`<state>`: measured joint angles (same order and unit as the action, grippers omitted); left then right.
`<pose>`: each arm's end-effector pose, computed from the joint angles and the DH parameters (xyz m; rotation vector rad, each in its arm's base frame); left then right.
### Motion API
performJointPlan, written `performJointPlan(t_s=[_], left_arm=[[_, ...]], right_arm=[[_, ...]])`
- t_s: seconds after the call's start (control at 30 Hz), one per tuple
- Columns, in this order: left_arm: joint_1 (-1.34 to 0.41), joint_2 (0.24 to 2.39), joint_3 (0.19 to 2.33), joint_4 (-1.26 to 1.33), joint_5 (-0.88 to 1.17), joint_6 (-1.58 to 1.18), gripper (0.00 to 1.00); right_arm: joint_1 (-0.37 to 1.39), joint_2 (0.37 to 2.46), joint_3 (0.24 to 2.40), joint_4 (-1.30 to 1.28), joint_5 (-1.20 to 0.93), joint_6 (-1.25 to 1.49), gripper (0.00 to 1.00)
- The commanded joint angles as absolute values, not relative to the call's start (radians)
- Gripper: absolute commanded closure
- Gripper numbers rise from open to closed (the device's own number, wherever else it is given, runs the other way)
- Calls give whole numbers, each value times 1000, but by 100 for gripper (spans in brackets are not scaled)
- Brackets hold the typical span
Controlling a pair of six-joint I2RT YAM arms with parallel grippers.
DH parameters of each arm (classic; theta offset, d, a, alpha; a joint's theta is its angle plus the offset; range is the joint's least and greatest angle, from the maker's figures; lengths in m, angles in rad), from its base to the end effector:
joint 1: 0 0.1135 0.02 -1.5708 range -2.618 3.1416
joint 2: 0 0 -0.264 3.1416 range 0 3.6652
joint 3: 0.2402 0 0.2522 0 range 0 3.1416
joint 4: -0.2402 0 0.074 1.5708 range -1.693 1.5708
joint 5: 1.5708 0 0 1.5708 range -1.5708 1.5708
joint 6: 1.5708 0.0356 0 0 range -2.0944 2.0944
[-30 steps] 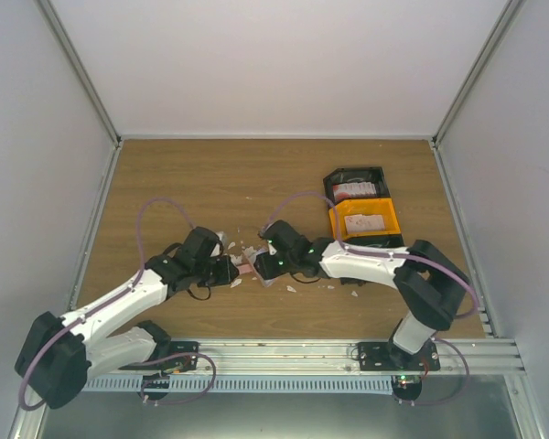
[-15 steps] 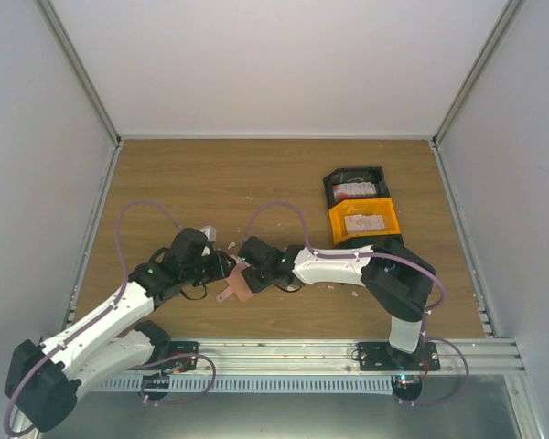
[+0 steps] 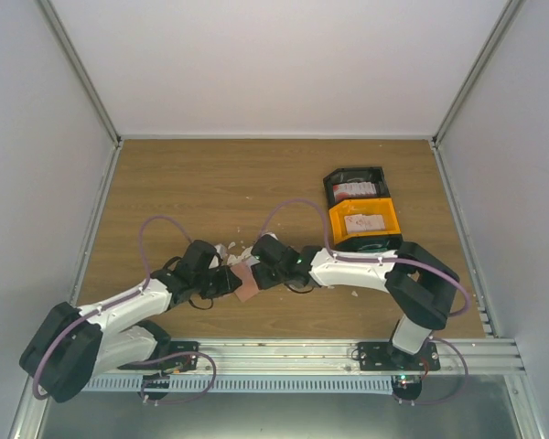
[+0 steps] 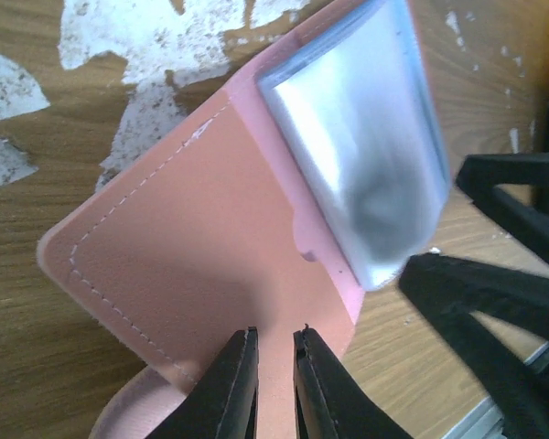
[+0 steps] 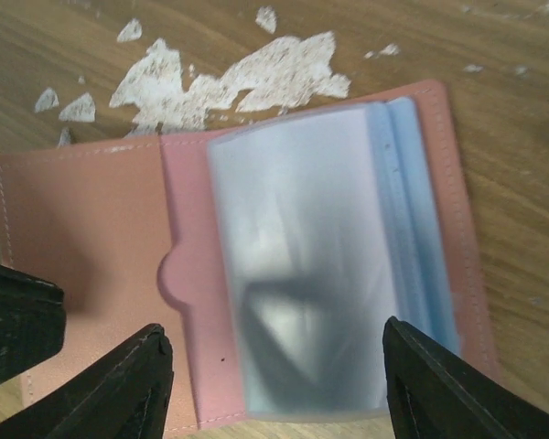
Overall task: Put the credit cards into the card holder
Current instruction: Open the card holder at the center of the board.
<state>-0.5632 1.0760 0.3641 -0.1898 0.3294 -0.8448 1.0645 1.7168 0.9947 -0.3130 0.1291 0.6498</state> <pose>0.1512 -0.1091 0.1468 -0.2229 2.6772 -0.9432 0.1678 0.2931 0.1638 -0.5017 2.6144 0.4396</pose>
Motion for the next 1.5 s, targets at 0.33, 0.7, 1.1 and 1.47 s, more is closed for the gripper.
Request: performJointPlan(t_s=[0.33, 0.7, 1.1, 1.47], left_arm=[[-552, 1160, 345, -143, 284, -803, 88], [-551, 1203, 346, -125, 283, -796, 90], [-549, 1215, 369, -65, 241, -761, 96], [-512, 1090, 419, 38, 251, -764, 95]], right_arm=[[1029, 1750, 986, -262, 27, 689, 37], [1026, 1772, 974, -180, -147, 650, 35], [973, 1764, 891, -4, -369, 658, 36], [960, 1783, 878, 46, -442, 626, 44]])
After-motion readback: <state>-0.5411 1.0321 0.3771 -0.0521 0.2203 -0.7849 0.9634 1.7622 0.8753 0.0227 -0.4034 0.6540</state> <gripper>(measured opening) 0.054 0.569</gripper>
